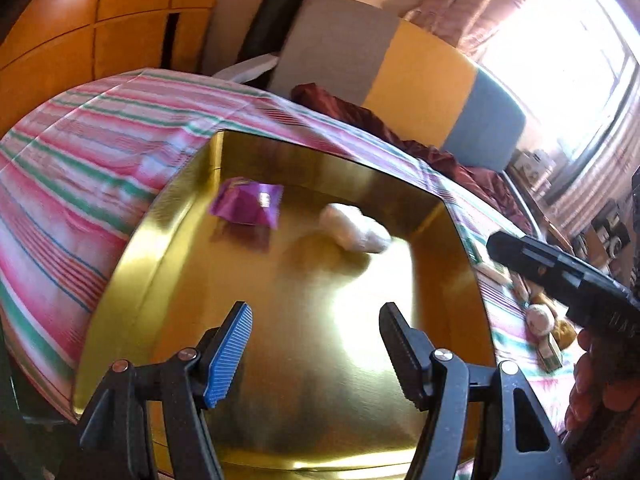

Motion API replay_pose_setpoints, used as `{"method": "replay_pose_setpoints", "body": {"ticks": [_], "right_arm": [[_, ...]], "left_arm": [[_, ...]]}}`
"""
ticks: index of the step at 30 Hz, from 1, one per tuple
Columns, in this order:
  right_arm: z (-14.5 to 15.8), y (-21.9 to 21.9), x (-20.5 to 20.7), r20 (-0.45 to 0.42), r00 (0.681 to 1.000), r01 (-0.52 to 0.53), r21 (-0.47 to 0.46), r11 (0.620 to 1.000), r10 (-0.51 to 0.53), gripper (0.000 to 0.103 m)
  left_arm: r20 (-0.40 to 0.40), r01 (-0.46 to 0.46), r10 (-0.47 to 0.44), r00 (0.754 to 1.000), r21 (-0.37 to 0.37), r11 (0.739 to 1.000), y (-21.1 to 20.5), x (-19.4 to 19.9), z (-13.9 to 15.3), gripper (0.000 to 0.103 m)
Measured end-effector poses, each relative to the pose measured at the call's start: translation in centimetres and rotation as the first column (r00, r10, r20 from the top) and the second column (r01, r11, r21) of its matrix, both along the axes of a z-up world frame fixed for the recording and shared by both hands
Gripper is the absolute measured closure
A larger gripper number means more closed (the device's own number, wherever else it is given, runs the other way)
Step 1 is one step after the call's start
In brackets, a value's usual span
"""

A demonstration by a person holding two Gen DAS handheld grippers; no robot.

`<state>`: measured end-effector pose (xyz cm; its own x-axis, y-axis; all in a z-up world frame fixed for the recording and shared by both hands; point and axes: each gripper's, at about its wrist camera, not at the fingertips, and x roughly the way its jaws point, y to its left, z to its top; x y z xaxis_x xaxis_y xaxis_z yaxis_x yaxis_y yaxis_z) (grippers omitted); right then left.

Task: Organize objects
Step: 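Grasp the yellow knit sock with the right gripper while the left gripper returns to the pile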

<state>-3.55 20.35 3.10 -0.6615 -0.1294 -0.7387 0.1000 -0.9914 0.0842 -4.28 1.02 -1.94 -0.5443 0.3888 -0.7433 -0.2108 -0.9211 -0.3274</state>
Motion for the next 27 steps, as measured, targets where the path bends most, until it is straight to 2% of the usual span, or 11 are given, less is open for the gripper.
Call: {"method": "replay_pose_setpoints", "body": {"ticks": [5, 13, 20, 24, 27], "right_arm": [[-0.6, 3.2, 2.9, 0.002, 0.999, 0.054, -0.01, 0.998, -0.054, 0.021], [-2.4, 9.5, 6.7, 0.038, 0.983, 0.178, 0.009, 0.984, -0.178, 0.021], [-4.0, 16.7, 9.8, 0.076, 0.949, 0.302, 0.052, 0.952, -0.305, 0.018], [-3.6, 21.1, 10.9, 0.053, 0.933, 0.348, 0.101, 0.932, -0.355, 0.01], [-4.5, 24.8, 11.0, 0.097, 0.92, 0.372, 0.089, 0.924, -0.38, 0.01]], "left_arm": [[-0.04, 0.079, -0.079, 0.996, 0.003, 0.997, 2.0, 1.3, 0.7, 0.036], [-0.054, 0.169, -0.168, 0.984, 0.02, 0.985, 5.1, 3.6, 1.1, 0.036], [-0.087, 0.271, -0.269, 0.959, 0.017, 0.962, 8.6, 5.5, 2.0, 0.036], [-0.099, 0.327, -0.325, 0.941, 0.007, 0.945, 10.6, 6.5, 2.4, 0.036], [-0.115, 0.36, -0.361, 0.926, -0.03, 0.932, 12.1, 7.5, 2.7, 0.036]]}}
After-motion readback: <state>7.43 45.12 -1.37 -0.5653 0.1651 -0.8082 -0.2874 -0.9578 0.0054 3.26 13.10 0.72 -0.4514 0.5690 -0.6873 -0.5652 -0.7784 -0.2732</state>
